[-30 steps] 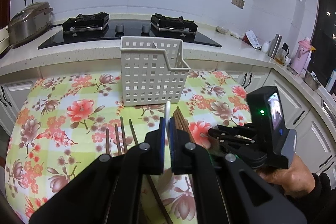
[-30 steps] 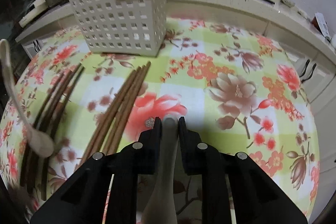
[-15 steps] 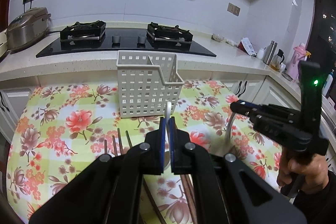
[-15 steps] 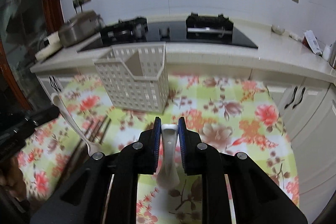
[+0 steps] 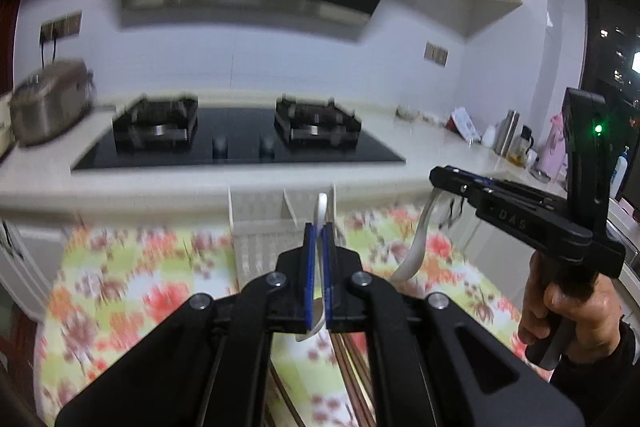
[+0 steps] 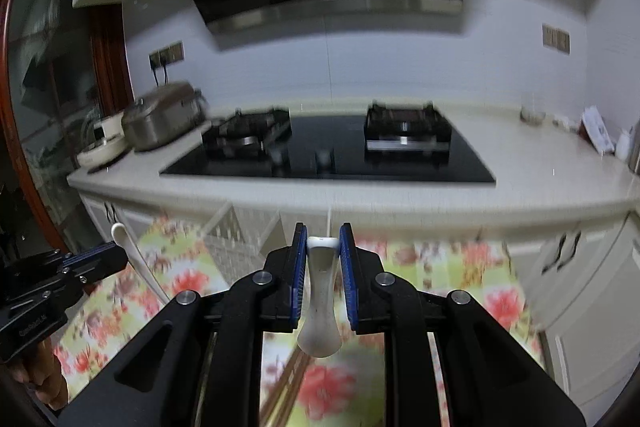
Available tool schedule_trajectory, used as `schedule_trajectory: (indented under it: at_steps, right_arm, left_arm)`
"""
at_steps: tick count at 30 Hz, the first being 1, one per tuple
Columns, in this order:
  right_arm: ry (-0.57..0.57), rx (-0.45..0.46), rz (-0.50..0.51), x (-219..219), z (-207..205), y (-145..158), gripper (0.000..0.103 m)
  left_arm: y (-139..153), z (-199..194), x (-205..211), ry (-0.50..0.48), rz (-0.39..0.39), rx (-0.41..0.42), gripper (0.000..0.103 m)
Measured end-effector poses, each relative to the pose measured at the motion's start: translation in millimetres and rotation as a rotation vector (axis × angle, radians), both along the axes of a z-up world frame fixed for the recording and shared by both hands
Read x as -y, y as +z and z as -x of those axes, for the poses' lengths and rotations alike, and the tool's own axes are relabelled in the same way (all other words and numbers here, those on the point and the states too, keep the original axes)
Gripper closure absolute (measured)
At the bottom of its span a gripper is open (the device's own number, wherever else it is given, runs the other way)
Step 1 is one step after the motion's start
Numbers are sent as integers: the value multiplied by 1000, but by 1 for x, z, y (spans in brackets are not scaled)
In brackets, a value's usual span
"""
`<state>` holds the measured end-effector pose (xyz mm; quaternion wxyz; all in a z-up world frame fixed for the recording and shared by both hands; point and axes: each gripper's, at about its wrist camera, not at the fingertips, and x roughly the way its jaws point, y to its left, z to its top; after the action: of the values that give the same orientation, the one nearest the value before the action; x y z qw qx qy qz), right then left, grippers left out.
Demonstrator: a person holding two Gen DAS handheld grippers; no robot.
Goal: Organize utensils
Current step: 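Lower the spoons into the white basket and open both tools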
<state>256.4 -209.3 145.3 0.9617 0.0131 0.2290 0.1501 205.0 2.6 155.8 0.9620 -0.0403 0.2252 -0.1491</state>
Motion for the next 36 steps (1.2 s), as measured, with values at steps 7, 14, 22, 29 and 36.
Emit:
schedule_trajectory:
  at_steps: [7, 14, 22, 29, 36]
  right_arm:
    - [-1, 52, -31, -15, -35, 30, 85]
    - [-6, 68, -64, -30, -69, 20, 85]
    - [-20, 14, -59, -41, -101, -26, 85]
    - [-18, -36, -62, -40, -95, -58, 85]
    - [-22, -88, -56, -37, -82, -86, 85]
  left_arm:
    - [42, -37, -4, 15, -6, 91, 100]
    - [35, -79, -8, 53, -1, 145, 100]
    - [-17, -108, -20, 77, 20, 107, 100]
    - [-54, -86, -22, 53, -1, 102, 100]
    - [-83, -75, -20, 70, -10, 43, 100]
